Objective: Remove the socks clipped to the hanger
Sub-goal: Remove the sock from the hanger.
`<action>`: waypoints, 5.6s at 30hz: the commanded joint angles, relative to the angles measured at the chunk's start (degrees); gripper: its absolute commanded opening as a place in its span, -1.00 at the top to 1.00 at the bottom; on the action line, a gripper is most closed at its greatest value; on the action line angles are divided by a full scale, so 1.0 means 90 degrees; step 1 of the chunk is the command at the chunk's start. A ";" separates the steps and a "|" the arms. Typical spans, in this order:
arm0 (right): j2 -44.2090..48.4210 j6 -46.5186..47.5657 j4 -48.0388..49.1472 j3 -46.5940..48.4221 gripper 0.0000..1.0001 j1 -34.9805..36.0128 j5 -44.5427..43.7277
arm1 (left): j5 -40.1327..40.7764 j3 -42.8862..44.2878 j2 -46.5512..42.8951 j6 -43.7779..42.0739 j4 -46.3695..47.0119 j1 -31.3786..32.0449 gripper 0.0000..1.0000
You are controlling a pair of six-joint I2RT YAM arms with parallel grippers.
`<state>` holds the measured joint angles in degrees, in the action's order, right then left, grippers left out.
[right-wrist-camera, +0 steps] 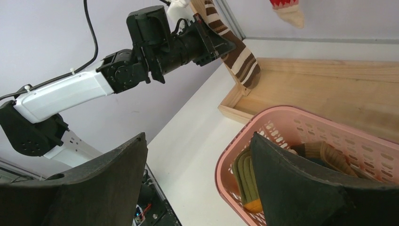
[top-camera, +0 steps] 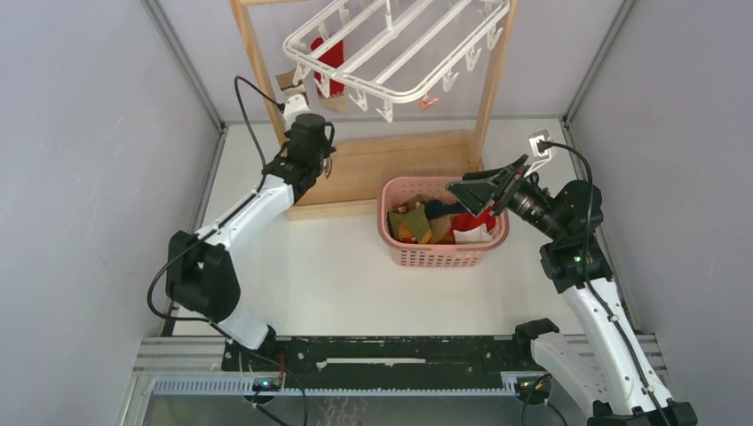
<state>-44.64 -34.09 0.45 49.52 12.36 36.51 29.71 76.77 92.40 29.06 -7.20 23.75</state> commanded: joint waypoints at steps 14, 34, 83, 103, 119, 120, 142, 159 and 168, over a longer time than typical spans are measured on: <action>0.0139 -0.0163 0.0277 0.0018 -0.73 0.0042 -0.0043 | 0.0009 -0.0887 -0.1958 -0.0440 0.0192 0.0287 1.00; 0.0127 0.0086 -0.0020 0.0006 -0.73 0.0536 -0.0393 | -0.0255 -0.0900 -0.2578 -0.0809 -0.0340 0.1155 1.00; 0.0337 0.0426 -0.0804 -0.0160 -0.80 0.0365 -0.0462 | -0.1077 0.1965 -0.0663 -0.1190 -0.1520 0.2617 1.00; -0.0684 0.1060 0.0140 -0.0407 -0.96 0.0925 -0.0208 | -0.2390 0.2251 -0.0941 -0.0944 -0.1869 0.2624 1.00; -0.1498 0.1750 0.0677 0.0039 -0.99 0.1872 -0.1416 | -0.3253 0.2198 -0.1267 -0.0707 -0.2078 0.2621 1.00; -0.1516 0.1780 0.0673 0.0049 -0.99 0.1890 -0.1478 | -0.3380 0.2188 -0.1297 -0.0692 -0.2080 0.2618 1.00; -0.1962 0.1812 0.1263 0.0292 -0.91 0.2083 -0.1349 | -0.4038 0.1992 -0.1555 -0.0438 -0.2002 0.2615 1.00; -0.2096 0.1725 0.1401 0.0377 -0.58 0.2224 -0.0967 | -0.4112 0.1659 -0.1547 -0.0334 -0.1787 0.2558 0.99; -0.2117 0.1730 0.1396 0.0378 -0.30 0.2277 -0.0820 | -0.4142 0.1460 -0.1571 -0.0298 -0.1671 0.2541 0.99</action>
<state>-63.86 -18.57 10.11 50.33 32.18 27.68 -6.44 91.44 80.23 25.54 -25.02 47.05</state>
